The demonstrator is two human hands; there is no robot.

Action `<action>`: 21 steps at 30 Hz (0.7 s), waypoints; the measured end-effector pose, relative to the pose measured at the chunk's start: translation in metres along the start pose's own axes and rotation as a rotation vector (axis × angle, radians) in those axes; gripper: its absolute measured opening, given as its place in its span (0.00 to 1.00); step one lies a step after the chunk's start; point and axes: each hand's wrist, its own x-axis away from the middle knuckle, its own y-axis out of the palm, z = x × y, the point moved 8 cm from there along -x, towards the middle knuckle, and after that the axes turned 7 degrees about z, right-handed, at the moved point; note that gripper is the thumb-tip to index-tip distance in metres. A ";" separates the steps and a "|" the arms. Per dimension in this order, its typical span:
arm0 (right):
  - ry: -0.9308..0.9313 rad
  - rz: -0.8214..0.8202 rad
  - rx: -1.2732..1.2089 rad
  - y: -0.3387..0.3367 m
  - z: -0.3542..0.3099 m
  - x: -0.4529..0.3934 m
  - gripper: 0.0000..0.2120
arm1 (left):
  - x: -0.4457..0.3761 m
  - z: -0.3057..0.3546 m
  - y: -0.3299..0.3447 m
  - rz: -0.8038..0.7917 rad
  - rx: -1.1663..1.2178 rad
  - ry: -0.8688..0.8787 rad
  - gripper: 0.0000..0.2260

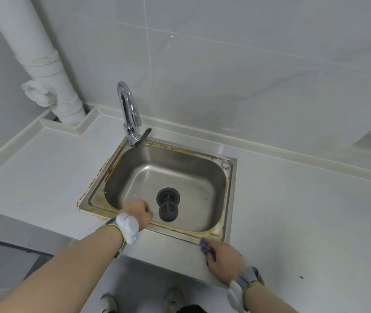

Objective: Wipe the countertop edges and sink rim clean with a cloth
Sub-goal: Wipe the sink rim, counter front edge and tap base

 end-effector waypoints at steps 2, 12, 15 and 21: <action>0.069 0.078 -0.010 -0.007 0.019 0.010 0.10 | -0.004 0.019 0.006 -0.005 -0.004 0.047 0.07; 0.590 0.305 -0.339 -0.041 0.073 -0.030 0.11 | -0.012 0.068 0.015 -0.067 0.044 0.142 0.09; 0.627 0.292 -0.339 -0.043 0.078 -0.048 0.12 | -0.016 0.064 0.014 -0.072 0.057 0.128 0.09; 0.659 0.294 -0.298 -0.052 0.086 -0.076 0.14 | -0.023 0.043 0.022 -0.095 0.088 0.054 0.08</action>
